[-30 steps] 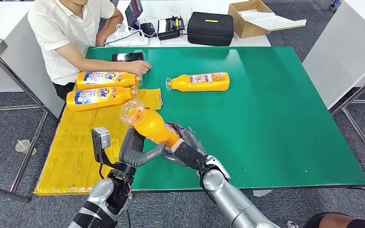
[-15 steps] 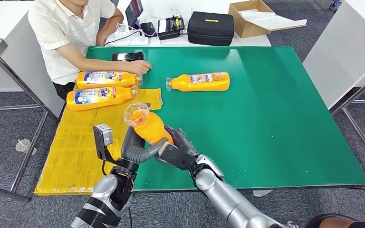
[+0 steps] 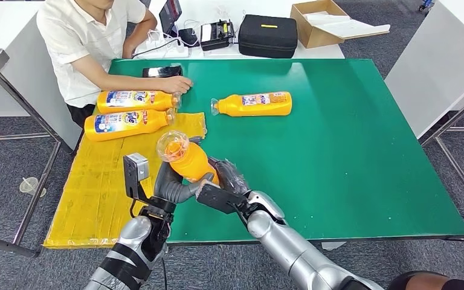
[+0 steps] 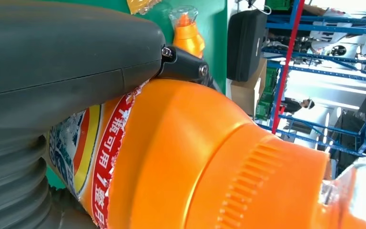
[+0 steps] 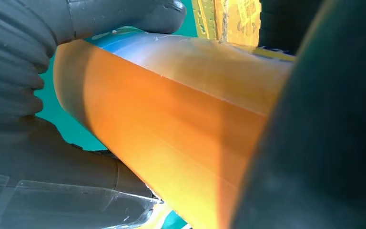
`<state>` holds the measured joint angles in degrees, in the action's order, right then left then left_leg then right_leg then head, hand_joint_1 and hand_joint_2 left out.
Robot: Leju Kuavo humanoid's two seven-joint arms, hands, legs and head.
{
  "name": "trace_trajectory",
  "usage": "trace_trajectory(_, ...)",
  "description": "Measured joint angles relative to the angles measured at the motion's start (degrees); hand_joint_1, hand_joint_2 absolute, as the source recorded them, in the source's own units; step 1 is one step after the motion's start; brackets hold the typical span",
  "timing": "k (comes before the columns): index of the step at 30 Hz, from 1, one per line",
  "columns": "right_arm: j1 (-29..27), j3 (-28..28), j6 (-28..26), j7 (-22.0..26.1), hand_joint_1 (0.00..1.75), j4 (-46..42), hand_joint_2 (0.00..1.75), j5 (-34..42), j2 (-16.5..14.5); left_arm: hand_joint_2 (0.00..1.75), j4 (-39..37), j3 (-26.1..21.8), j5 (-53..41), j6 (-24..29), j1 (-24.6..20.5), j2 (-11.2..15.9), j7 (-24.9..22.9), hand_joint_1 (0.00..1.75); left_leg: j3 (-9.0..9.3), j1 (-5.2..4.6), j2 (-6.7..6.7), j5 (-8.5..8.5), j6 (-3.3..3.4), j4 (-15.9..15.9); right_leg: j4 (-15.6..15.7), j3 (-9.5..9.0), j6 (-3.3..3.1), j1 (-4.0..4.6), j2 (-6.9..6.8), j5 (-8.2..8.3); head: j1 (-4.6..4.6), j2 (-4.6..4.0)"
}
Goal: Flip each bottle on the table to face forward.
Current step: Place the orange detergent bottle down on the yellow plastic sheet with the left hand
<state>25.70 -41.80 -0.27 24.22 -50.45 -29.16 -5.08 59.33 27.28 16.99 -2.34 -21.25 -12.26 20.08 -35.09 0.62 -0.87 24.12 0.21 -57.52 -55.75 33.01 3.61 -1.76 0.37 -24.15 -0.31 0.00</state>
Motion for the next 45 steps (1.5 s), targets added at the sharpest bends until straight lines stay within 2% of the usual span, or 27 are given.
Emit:
trace_trajectory(2, 0.02, -0.04, 0.0, -0.02, 1.71, 0.0, 1.75, 0.02, 0.01, 1.75, -0.36, 0.0, -0.11, 0.16, -0.24, 0.0, 0.1, 1.75, 0.0, 0.0, 0.0, 0.0, 0.0, 0.0, 0.0, 0.0, 0.0, 0.0, 0.0, 0.0, 0.0, 0.0)
trace_trajectory(3, 0.02, -0.05, 0.0, -0.02, 1.63, -0.01, 1.75, 0.06, 0.01, 1.75, -0.48, -0.01, -0.28, 0.34, -0.3, 0.0, 0.21, 1.75, 0.0, 0.0, 0.0, 0.0, 0.0, 0.0, 0.0, 0.0, 0.0, 0.0, 0.0, 0.0, 0.0, 0.0)
trace_trajectory(6, 0.02, -0.2, -0.21, -0.05, 0.4, -0.02, 1.75, 0.33, 0.01, 1.75, -0.66, -0.01, -2.37, 2.31, -0.44, -0.09, 1.13, 1.75, -0.01, 0.0, 0.0, 0.0, 0.0, 0.0, 0.0, 0.0, 0.0, 0.0, 0.0, 0.0, 0.0, 0.0)
trace_trajectory(7, 0.02, -0.31, -0.37, -0.08, 0.04, -0.02, 1.75, 0.43, -0.01, 1.75, -0.69, 0.0, -3.36, 3.4, -0.52, -0.2, 1.47, 1.75, -0.01, 0.0, 0.0, 0.0, 0.0, 0.0, 0.0, 0.0, 0.0, 0.0, 0.0, 0.0, 0.0, 0.0)
trace_trajectory(8, 0.02, -0.43, -0.54, -0.11, 0.0, -0.02, 1.75, 0.55, -0.02, 1.75, -0.74, 0.01, -4.18, 4.43, -0.65, -0.34, 1.7, 1.75, 0.0, 0.0, 0.0, 0.0, 0.0, 0.0, 0.0, 0.0, 0.0, 0.0, 0.0, 0.0, 0.0, 0.0)
trace_trajectory(12, -0.26, -0.55, -0.84, 0.39, 0.0, 0.01, 1.75, 2.0, -0.21, 1.75, -0.96, -0.02, -4.74, 6.3, -1.04, -0.71, 1.97, 1.75, 0.0, 0.0, 0.0, 0.0, 0.0, 0.0, 0.0, 0.0, 0.0, 0.0, 0.0, 0.0, -0.01, 0.0)
trace_trajectory(23, -0.47, -0.34, -1.96, 2.61, 0.0, 0.74, 1.75, 3.42, -0.63, 1.75, -0.75, -0.29, -0.64, 3.69, -0.95, -0.92, 1.46, 1.75, 0.0, 0.0, 0.0, 0.0, 0.0, 0.0, 0.0, 0.01, 0.0, 0.0, 0.0, 0.0, 0.0, 0.0)
trace_trajectory(26, -1.33, 0.22, -7.53, 3.88, 0.0, 0.98, 1.75, 2.8, -0.86, 1.75, 0.42, -0.43, -0.11, 3.97, -0.77, -0.84, 1.28, 1.75, 0.0, 0.0, -0.01, 0.0, 0.0, 0.0, 0.01, 0.01, 0.0, 0.0, -0.01, 0.0, 0.0, 0.0)
trace_trajectory(29, -4.16, 2.56, -20.39, 3.98, 0.0, 1.44, 1.75, 0.2, -0.57, 1.75, 2.45, -0.56, -4.16, 7.49, -0.56, 0.3, 0.99, 1.75, -0.02, 0.0, -0.03, 0.01, 0.0, 0.0, 0.01, 0.0, 0.0, 0.0, -0.02, -0.01, 0.0, 0.0)
trace_trajectory(31, -6.43, 5.82, -30.03, 3.62, 0.0, 1.84, 1.75, -4.25, 0.24, 1.75, 3.83, -0.8, -9.93, 10.28, -0.09, 2.14, 0.54, 1.75, -0.02, 0.0, -0.04, 0.01, 0.0, 0.01, 0.01, 0.01, 0.0, 0.0, -0.02, -0.01, 0.0, 0.0)
trace_trajectory(32, -7.58, 8.41, -33.03, 4.1, 0.0, 1.81, 1.75, -7.75, 0.72, 1.75, 4.48, -1.04, -13.76, 11.47, 0.29, 3.22, 0.23, 1.75, -0.03, 0.0, -0.03, 0.01, 0.0, 0.01, 0.01, 0.01, 0.0, 0.0, -0.01, -0.01, 0.0, 0.0)
trace_trajectory(35, -11.74, 20.21, -35.04, 9.48, 0.0, -0.92, 1.75, -16.84, 1.06, 1.75, 5.9, -2.04, -27.52, 13.44, 1.1, 6.85, -1.77, 1.75, -0.06, -0.01, -0.07, 0.01, 0.0, 0.01, 0.01, 0.02, 0.0, 0.01, -0.07, -0.01, -0.01, 0.0)
trace_trajectory(37, -14.33, 28.14, -35.1, 13.28, 0.0, -4.29, 1.75, -14.36, 0.61, 1.75, 6.18, -2.83, -35.49, 13.04, 1.17, 9.23, -3.94, 1.75, -0.07, 0.0, -0.14, 0.0, 0.0, 0.01, 0.01, 0.02, -0.01, 0.02, -0.14, -0.01, -0.01, 0.0)
trace_trajectory(39, -16.68, 33.05, -35.07, 14.48, 0.0, -8.22, 1.75, -8.64, 0.65, 1.75, 6.03, -4.13, -40.1, 11.72, 1.1, 11.22, -5.75, 1.75, -0.07, 0.01, -0.14, 0.0, 0.0, 0.02, 0.0, 0.03, -0.01, 0.02, -0.15, -0.02, 0.0, 0.0)
trace_trajectory(41, -18.93, 35.5, -35.08, 14.62, 0.0, -12.18, 1.75, -5.8, 0.91, 1.75, 5.55, -5.59, -42.5, 10.35, 0.58, 12.71, -6.8, 1.75, -0.06, 0.01, -0.07, 0.0, 0.0, 0.02, 0.0, 0.05, -0.01, 0.01, -0.11, -0.01, 0.01, 0.0)
trace_trajectory(45, -21.48, 37.4, -35.11, 15.25, 0.0, -17.29, 1.75, -5.15, 0.68, 1.75, 4.25, -7.51, -44.14, 9.19, -0.9, 14.2, -7.58, 1.75, -0.01, 0.01, 0.0, 0.0, 0.0, 0.02, 0.01, 0.05, -0.01, 0.0, -0.04, 0.0, 0.0, 0.0)
